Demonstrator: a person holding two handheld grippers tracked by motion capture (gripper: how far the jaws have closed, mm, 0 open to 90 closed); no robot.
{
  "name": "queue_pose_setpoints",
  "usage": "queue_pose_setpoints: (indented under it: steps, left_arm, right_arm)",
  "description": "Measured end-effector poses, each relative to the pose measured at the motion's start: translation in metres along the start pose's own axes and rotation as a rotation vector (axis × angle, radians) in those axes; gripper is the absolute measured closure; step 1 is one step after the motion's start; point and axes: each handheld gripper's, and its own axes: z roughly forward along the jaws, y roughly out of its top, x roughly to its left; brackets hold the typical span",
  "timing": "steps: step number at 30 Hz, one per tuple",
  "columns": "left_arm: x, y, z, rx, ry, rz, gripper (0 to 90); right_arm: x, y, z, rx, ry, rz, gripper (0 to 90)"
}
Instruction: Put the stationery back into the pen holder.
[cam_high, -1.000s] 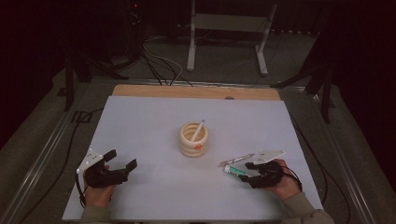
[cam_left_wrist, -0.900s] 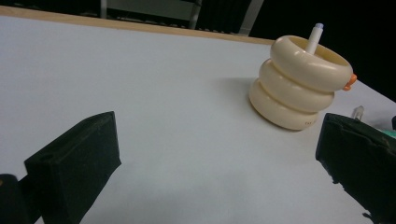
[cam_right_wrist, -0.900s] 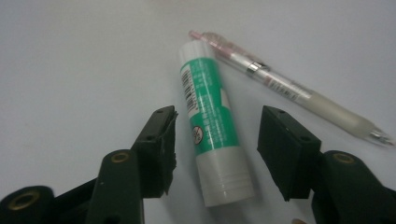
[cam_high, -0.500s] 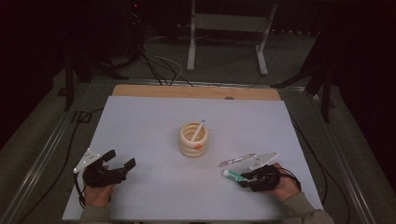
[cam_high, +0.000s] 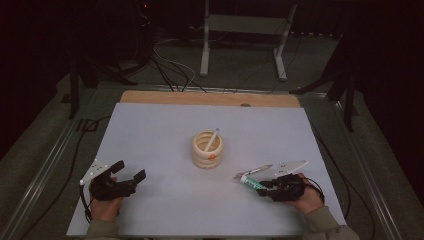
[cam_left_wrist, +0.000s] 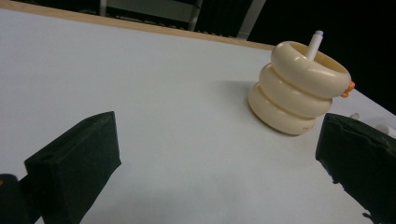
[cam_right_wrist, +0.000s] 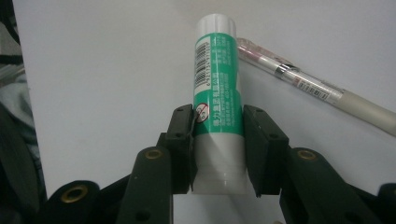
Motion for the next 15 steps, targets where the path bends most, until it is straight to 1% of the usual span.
queue_pose_setpoints:
  steps: [4, 5, 8, 12, 13, 15]
  left_arm:
    - [0.000, 0.000, 0.001, 0.002, -0.002, 0.002, 0.3]
    - [0.000, 0.000, 0.001, 0.004, -0.001, 0.001, 0.2]
    - [0.000, 0.000, 0.001, 0.002, -0.004, -0.002, 0.3]
    - [0.001, -0.001, 0.001, 0.003, -0.004, -0.003, 0.3]
    - [0.000, -0.001, 0.001, 0.003, -0.003, -0.003, 0.3]
    - [0.000, -0.001, 0.001, 0.003, -0.003, -0.004, 0.3]
  right_arm:
    - [0.000, 0.001, -0.001, -0.011, 0.000, 0.014, 65.5]
    - [0.001, 0.003, -0.003, -0.026, -0.002, 0.017, 65.5]
    - [0.002, 0.006, -0.004, -0.040, -0.003, 0.021, 65.5]
    - [0.002, 0.009, -0.005, -0.040, -0.009, 0.026, 65.5]
    - [0.002, 0.011, -0.006, -0.039, -0.018, 0.027, 65.5]
    - [0.003, 0.012, -0.007, -0.047, -0.018, 0.028, 65.5]
